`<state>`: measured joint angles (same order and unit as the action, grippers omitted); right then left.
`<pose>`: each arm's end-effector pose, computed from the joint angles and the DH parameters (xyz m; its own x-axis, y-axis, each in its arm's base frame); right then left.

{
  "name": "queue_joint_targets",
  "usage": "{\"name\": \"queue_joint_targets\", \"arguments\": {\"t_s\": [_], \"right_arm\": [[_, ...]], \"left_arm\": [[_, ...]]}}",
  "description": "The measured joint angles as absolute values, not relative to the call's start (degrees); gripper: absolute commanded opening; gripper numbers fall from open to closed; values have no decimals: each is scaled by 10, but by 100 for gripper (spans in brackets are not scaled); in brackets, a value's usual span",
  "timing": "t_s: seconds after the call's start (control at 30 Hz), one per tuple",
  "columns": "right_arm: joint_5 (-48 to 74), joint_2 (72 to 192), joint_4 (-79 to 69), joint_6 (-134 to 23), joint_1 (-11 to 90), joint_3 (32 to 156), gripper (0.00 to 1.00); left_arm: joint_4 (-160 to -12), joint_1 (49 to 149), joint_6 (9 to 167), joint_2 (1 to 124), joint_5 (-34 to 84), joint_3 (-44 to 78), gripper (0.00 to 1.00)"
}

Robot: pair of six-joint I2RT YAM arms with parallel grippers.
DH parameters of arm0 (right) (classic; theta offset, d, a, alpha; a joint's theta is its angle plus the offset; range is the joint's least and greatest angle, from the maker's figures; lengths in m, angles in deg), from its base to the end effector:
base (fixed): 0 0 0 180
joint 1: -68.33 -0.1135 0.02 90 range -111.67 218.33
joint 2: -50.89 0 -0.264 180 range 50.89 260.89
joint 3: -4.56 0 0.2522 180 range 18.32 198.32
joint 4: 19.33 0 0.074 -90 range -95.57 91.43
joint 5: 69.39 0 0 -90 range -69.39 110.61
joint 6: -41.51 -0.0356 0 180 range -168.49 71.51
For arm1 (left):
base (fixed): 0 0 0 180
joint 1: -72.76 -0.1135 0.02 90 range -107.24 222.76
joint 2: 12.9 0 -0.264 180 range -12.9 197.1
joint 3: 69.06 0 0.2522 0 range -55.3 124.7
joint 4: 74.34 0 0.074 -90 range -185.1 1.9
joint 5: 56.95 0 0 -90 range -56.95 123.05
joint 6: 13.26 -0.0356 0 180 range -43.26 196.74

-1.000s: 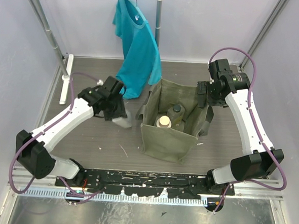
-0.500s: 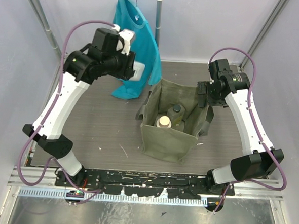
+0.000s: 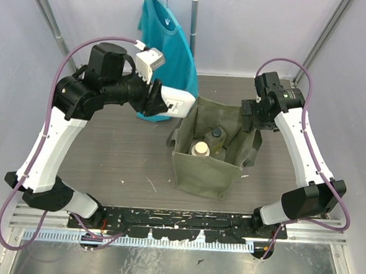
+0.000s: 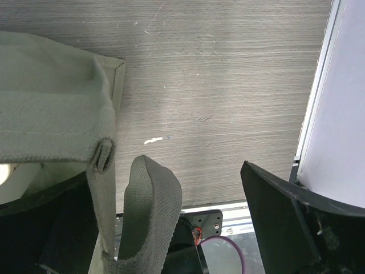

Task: Place the personal care products into the canvas bag

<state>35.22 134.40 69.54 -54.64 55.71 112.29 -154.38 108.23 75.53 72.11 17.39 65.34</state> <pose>0.2621 0.0495 0.3813 -0.8882 -0.0926 -0.4501 -0.0109 0.9835 -0.1808 0.2016 -0.1554 0.5128 -0.3993 0.3095 -0.8630 0.7565 0.6430 -0.1194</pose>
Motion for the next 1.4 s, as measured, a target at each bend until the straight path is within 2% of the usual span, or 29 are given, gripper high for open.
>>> {"name": "queue_joint_targets", "arguments": {"t_s": [0.17, 0.43, 0.8, 1.07, 1.4], "right_arm": [[354, 1354, 696, -547, 557, 1126, 100], [357, 1364, 698, -547, 557, 1134, 100], [358, 1364, 698, -547, 557, 1145, 100], [358, 1364, 697, -546, 557, 1142, 100], [358, 1364, 697, -546, 557, 1130, 100]], "left_arm": [[-1490, 1108, 777, 687, 90, 596, 0], [-1447, 1213, 769, 721, 53, 577, 0], [-1571, 1308, 600, 853, 149, 631, 0], [-1596, 1320, 555, 859, 166, 630, 0], [-1596, 1385, 545, 861, 139, 606, 0]]}}
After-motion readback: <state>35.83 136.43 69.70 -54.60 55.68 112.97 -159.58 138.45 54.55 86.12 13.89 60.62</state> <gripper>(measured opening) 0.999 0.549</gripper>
